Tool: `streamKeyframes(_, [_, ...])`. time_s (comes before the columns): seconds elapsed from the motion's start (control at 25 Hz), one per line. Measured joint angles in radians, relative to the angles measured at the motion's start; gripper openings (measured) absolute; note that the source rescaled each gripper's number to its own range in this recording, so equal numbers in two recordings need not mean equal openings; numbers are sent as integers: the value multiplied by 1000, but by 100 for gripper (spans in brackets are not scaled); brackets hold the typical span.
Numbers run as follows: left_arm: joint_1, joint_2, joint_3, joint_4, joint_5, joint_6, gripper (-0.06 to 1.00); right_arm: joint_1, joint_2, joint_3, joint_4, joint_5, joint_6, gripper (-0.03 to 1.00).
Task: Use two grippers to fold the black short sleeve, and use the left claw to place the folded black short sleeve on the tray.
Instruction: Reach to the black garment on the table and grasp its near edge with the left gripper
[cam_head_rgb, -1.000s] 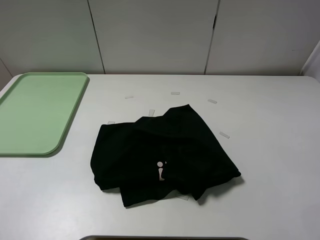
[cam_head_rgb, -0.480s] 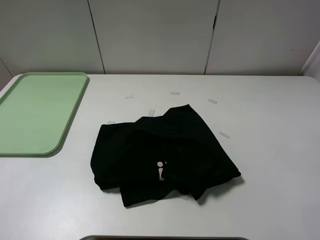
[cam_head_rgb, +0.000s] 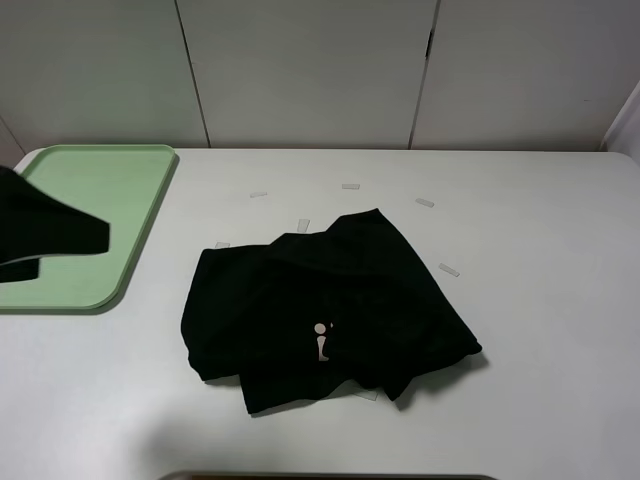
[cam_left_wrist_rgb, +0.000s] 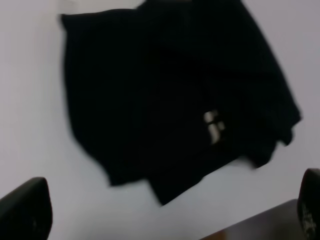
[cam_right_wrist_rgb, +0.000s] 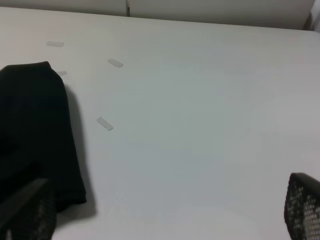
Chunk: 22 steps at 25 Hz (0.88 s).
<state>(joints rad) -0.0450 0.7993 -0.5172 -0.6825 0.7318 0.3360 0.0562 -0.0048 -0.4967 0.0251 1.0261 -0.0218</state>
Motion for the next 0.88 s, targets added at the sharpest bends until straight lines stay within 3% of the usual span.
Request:
streamKeyframes(0.16, [0,211,0,-195,-60,188,98,0,0,0,0,0,0,98])
streamKeyframes(0.52, [0,684,-1,-445,-168,489,98,0,0,0,0,0,0,98])
streamKeyframes(0.88, [-76,921,-2,-766,-179,830,98,0,0,0,0,0,0,98])
